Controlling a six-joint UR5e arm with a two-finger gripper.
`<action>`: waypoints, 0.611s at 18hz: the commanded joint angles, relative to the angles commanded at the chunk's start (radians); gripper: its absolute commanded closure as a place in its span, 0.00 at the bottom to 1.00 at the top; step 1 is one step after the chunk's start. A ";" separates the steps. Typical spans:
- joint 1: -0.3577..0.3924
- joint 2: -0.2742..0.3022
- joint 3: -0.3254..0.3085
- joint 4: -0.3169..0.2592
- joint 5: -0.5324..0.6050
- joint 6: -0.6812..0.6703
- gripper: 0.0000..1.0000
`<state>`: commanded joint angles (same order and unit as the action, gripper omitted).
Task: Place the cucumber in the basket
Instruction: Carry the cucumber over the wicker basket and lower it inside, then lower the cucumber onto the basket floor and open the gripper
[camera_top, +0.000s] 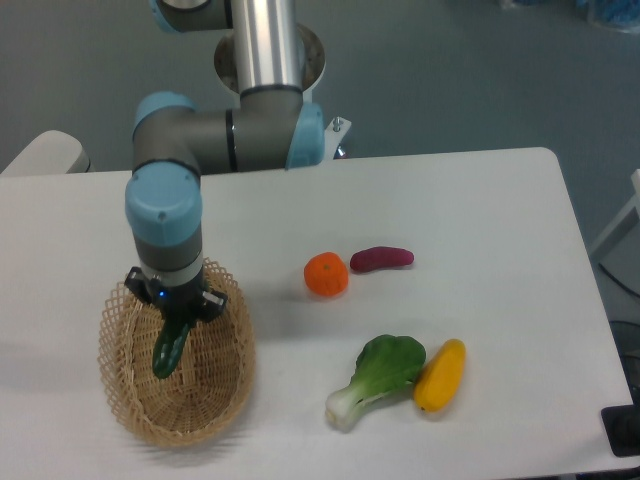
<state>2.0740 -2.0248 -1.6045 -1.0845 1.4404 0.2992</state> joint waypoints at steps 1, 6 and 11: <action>-0.006 -0.008 0.003 0.000 0.002 -0.015 0.83; -0.021 -0.037 -0.009 0.006 0.003 -0.017 0.82; -0.032 -0.051 -0.008 0.008 0.015 -0.006 0.64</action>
<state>2.0417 -2.0755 -1.6122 -1.0769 1.4557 0.2929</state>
